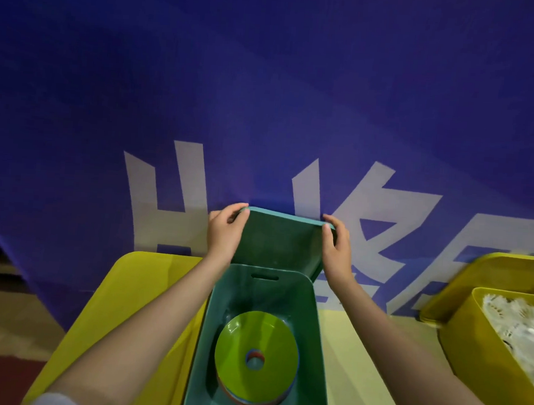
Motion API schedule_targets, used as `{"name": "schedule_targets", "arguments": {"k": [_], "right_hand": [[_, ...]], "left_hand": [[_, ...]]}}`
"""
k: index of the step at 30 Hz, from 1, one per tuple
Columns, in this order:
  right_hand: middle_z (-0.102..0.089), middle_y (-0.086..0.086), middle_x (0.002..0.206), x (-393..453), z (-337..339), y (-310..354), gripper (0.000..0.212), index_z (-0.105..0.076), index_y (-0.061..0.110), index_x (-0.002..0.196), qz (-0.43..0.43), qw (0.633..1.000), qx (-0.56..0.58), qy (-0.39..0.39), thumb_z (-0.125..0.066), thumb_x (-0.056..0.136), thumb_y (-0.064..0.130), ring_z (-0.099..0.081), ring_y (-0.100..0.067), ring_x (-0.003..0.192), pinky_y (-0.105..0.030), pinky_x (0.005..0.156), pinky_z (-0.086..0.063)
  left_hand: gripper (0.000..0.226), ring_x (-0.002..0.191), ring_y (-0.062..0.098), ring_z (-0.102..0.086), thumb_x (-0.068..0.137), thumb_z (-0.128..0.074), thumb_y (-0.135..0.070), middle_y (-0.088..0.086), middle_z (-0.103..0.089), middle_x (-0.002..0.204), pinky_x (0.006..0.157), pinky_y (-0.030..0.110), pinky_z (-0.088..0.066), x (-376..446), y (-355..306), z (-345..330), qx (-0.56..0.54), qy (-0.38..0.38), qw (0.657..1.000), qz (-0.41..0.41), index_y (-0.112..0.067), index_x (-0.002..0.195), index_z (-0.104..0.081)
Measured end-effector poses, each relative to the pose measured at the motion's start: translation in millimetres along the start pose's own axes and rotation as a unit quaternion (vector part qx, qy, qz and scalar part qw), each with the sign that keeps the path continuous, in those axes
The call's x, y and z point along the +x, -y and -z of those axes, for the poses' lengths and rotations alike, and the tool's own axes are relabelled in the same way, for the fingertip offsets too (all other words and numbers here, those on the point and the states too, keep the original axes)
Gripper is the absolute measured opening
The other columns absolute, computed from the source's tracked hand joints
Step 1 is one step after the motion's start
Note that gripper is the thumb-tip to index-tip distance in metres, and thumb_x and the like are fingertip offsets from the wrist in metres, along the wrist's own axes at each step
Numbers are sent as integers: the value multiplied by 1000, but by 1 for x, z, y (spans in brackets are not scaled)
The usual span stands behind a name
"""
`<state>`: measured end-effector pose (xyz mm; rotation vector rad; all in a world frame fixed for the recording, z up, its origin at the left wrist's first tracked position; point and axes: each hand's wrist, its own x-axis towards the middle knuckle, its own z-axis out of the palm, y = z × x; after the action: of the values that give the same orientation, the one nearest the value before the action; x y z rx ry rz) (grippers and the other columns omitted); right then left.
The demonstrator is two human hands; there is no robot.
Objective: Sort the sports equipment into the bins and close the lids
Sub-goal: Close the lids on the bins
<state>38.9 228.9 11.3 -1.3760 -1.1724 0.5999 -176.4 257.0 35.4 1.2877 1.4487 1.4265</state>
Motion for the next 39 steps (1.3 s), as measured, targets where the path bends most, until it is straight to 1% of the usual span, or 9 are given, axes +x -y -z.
{"name": "schedule_targets", "arguments": {"k": [4, 12, 19, 24, 26, 27, 30, 34, 39], "right_hand": [[-50, 4, 126, 3, 18, 46, 23, -56, 29, 121, 38, 998, 52, -6, -46, 100, 29, -48, -3, 114, -14, 89, -40], [-61, -4, 108, -43, 35, 94, 24, -67, 21, 100, 50, 993, 107, -27, -51, 92, 37, -55, -13, 101, -31, 87, -46], [-52, -8, 84, -135, 49, 68, 26, -56, 11, 76, -23, 992, 100, -72, -47, 99, 20, -48, -8, 76, -23, 70, -40], [-58, -7, 112, -189, 52, 35, 20, -61, 14, 106, -104, 987, 78, -96, -46, 93, 10, -53, -11, 99, -16, 76, -44], [-57, -10, 120, -209, 54, 21, 27, -57, 16, 117, -167, 981, 48, -82, -48, 93, 9, -55, -18, 105, -26, 83, -49], [-56, -9, 124, -218, 53, 15, 32, -54, 17, 123, -196, 978, 21, -69, -49, 92, 9, -54, -20, 109, -33, 89, -50], [-50, -6, 135, -247, 50, 3, 48, -42, 17, 140, -226, 972, -57, -38, -50, 92, 11, -49, -25, 122, -40, 100, -46], [-45, -13, 137, -280, 49, -14, 52, -34, 17, 146, -195, 964, -182, -6, -47, 96, 23, -39, -28, 129, -43, 108, -35], [-40, -15, 133, -289, 35, -12, 49, -33, 17, 146, -168, 968, -185, -35, -44, 99, 25, -33, -26, 131, -39, 110, -30]], "left_hand": [[16, 96, 6, -56, 91, -61, -35, -4, -48, 108, 95, 38, -51, -11, -35, 7, -43, 12, 999, -23, -35, 106, -66], [10, 102, 13, -60, 84, -66, -40, -1, -55, 110, 94, 43, -52, -59, -65, 48, -87, 16, 995, -54, -37, 93, -70], [12, 103, 16, -63, 94, -56, -32, -4, -68, 102, 94, 36, -51, -120, -32, 69, -127, 58, 989, 54, -28, 94, -67], [41, 101, 22, -58, 90, -50, -12, 7, -58, 115, 82, 27, -53, -144, -7, 67, -40, 129, 975, 175, -5, 131, -51], [39, 82, 17, -60, 88, -49, -2, 9, -63, 106, 57, 19, -49, -163, 6, 72, -38, 158, 965, 203, 3, 126, -52], [37, 82, 17, -60, 88, -49, 0, 9, -64, 110, 57, 21, -47, -172, 11, 75, -26, 171, 962, 209, 0, 125, -53], [43, 107, 19, -54, 95, -45, -4, -6, -52, 126, 80, 27, -42, -195, 31, 87, 72, 173, 970, 155, -12, 138, -44], [51, 136, 23, -34, 101, -40, -17, 5, -35, 150, 109, 34, -33, -225, 67, 97, 182, 139, 969, 90, -18, 150, -26], [50, 142, 18, -20, 102, -37, -13, 3, -28, 153, 113, 32, -25, -236, 78, 100, 209, 138, 966, 60, -17, 150, -24]]}}
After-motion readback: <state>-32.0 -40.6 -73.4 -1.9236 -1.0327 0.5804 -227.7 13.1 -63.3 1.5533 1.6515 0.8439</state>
